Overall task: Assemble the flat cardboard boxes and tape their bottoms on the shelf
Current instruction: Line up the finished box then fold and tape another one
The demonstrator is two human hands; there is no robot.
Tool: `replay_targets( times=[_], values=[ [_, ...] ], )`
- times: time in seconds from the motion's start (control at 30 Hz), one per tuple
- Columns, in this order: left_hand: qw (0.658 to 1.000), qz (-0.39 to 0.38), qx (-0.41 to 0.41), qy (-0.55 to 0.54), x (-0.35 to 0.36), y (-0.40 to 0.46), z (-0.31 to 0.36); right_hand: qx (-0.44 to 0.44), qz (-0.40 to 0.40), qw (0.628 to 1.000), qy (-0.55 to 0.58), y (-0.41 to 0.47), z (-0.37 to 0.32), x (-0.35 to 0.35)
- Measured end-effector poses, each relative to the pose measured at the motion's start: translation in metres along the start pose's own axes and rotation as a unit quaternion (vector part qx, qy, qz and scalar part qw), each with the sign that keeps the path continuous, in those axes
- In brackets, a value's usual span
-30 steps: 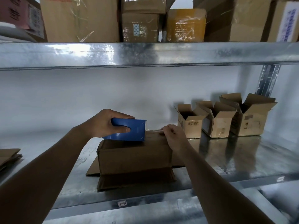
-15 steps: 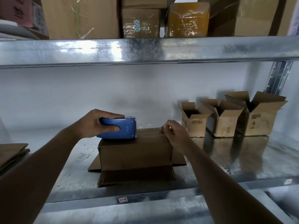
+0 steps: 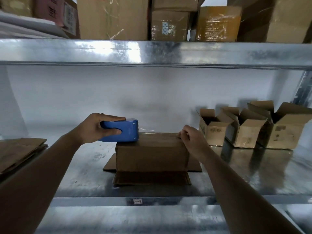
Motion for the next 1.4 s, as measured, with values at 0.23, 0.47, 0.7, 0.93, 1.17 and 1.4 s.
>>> replay_targets(
  times=[0.23,0.47,0.7,0.93,1.17,1.4],
  values=[
    [1.000,-0.005,-0.001,0.004,-0.011,-0.004,0.004,0.007,-0.005,1.000,-0.013,0.002,0.002,0.007],
    [0.998,-0.055,-0.026,0.010,-0.009,0.028,0.026,0.079,-0.012,0.996,0.051,0.000,0.021,0.007],
    [0.996,-0.036,-0.057,0.051,0.007,0.055,0.017,0.244,-0.035,0.906,0.345,-0.004,0.040,0.015],
    [0.989,-0.069,-0.108,0.080,0.018,0.074,0.012,0.284,-0.025,0.829,0.481,-0.004,0.045,0.018],
    [0.984,-0.099,-0.113,0.100,0.031,0.087,0.017,0.304,-0.015,0.785,0.540,-0.009,0.058,0.016],
    [0.983,-0.107,-0.113,0.096,0.037,0.086,0.023,0.368,-0.026,0.767,0.525,-0.027,0.085,0.030]
  ],
)
Point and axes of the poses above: each hand's wrist, its own y-axis towards the middle knuckle, its own x-axis out of the palm, z = x × y, the point moved 9 cm from there along y, towards the middle knuckle, and after that the axes turned 1 degree about z, right-handed, at the moved point
